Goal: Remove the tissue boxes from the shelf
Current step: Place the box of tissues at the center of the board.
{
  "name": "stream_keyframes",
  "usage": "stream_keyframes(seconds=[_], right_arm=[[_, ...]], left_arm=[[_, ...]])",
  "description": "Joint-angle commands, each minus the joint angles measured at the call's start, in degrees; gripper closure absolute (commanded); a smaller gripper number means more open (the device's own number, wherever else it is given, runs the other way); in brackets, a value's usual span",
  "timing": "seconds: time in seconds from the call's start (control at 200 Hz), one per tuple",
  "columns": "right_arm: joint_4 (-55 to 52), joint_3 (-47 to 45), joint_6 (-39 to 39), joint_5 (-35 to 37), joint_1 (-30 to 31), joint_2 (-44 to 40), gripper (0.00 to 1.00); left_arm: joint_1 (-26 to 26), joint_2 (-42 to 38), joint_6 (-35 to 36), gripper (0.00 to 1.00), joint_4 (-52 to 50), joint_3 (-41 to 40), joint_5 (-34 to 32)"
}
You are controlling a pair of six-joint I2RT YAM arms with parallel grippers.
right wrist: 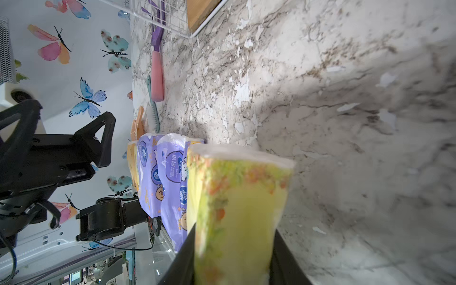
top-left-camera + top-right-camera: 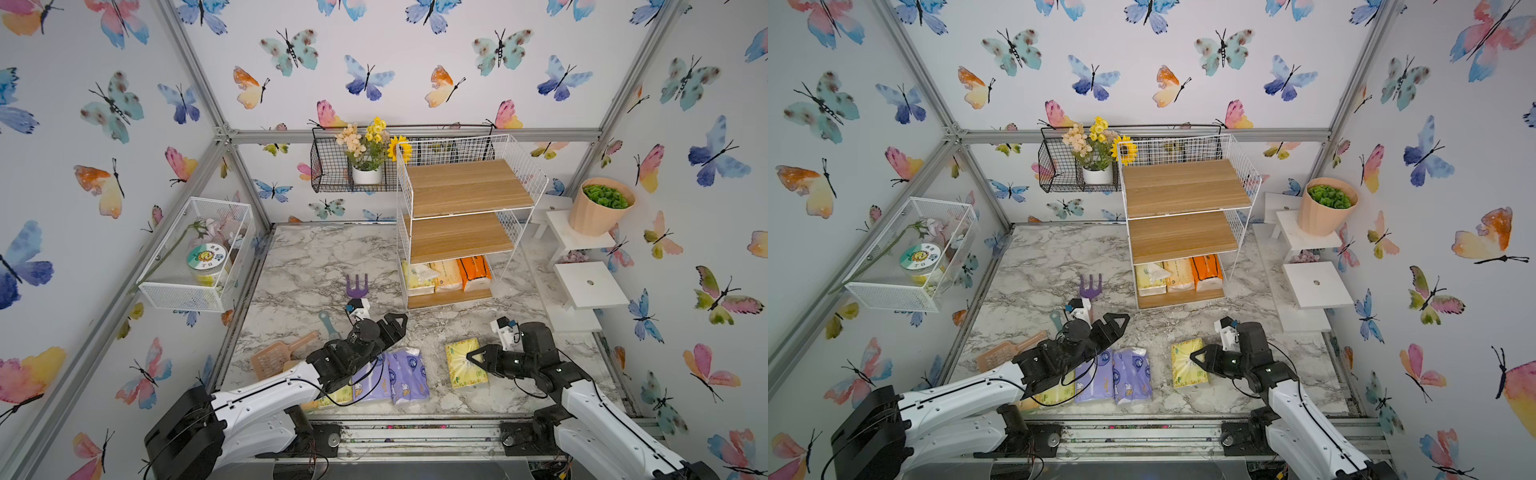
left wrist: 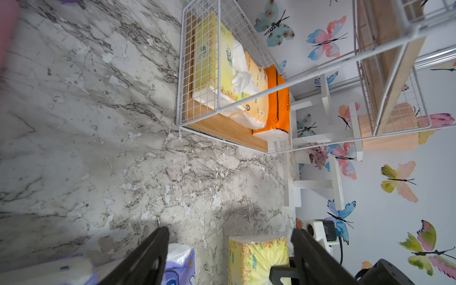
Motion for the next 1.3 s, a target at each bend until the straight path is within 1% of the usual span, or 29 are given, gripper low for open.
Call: stream_keyframes(seconds=[0.0, 0.085, 0.185, 0.275, 0.31, 0.35, 0.395, 0.44, 0.491, 0.556, 0.616, 0.696, 0.741, 0.851, 0.916, 0.981, 1.191, 1.291], right_arm=[[4.56, -0.36, 0.81, 1.94, 1.40, 1.72, 0.88], [5.69, -0.46, 1.20, 3.32, 3.28, 3.35, 0.88], [8.25, -0.69, 2.91, 5.48, 6.94, 5.27, 0.87], [11.82, -1.27, 4.98, 6.82, 10.17, 7.39, 0.84], [12.89, -1.54, 5.60, 7.08, 10.94, 8.11, 0.79], [12.49, -1.36, 5.31, 7.87, 11.32, 8.77, 0.68], [10.02, -0.54, 4.23, 9.82, 11.33, 9.11, 0.55], [6.31, 0.65, 2.85, 12.84, 11.33, 8.79, 0.46], [1.41, 2.27, 1.37, 17.30, 11.33, 8.06, 0.40], [-4.20, 4.19, 0.76, 22.73, 11.33, 6.70, 0.36], [-6.99, 4.80, 1.06, 25.60, 11.33, 4.98, 0.36], [-5.94, 3.78, 1.80, 23.78, 11.33, 2.46, 0.39], [-6.34, 3.55, 1.95, 23.34, 11.33, 1.83, 0.43], [-4.87, 2.84, 1.12, 16.86, 11.33, 4.01, 0.53], [-1.71, 2.00, 1.13, 12.91, 11.49, 6.19, 0.58], [0.99, 1.53, 1.97, 11.28, 12.13, 7.04, 0.62], [8.97, 1.12, 5.93, 8.23, 14.59, 9.77, 0.65], [10.99, 1.60, 7.25, 9.06, 17.04, 12.30, 0.66]], left_arm=[[0.35, 0.76, -0.21, 0.18, -0.45, 1.00, -1.92], [0.40, 1.12, -0.32, 0.19, -0.40, 1.11, -2.01], [0.40, 1.56, -0.46, 0.19, -0.36, 1.33, -1.94], [0.34, 2.00, -0.64, 0.19, -0.27, 1.55, -1.99], [0.41, 2.09, -0.72, 0.19, -0.27, 1.62, -1.90], [0.36, 2.14, -0.73, 0.19, -0.19, 1.67, -1.79], [0.38, 2.18, -0.73, 0.19, -0.22, 1.75, -1.71], [0.38, 2.18, -0.73, 0.19, -0.22, 1.77, -1.70], [0.41, 2.10, -0.57, 0.19, -0.07, 1.76, -1.59], [0.40, 1.93, -0.01, 0.19, 0.17, 1.92, -1.25], [0.41, 1.67, 0.33, 0.19, 0.34, 1.94, -1.17], [0.36, 1.32, 0.84, 0.19, 0.51, 2.00, -1.13], [0.40, 1.15, 1.02, 0.19, 0.67, 1.98, -1.03], [0.38, 1.08, 1.38, 0.19, 1.03, 1.86, -0.87], [0.38, 1.21, 1.29, 0.19, 1.46, 1.71, -0.70], [0.34, 1.22, 1.21, 0.19, 1.57, 1.68, -0.38], [0.39, -0.13, 0.99, 0.19, 1.35, 0.96, -1.10], [0.40, -0.71, 0.83, 0.19, 1.01, 0.59, -1.56]])
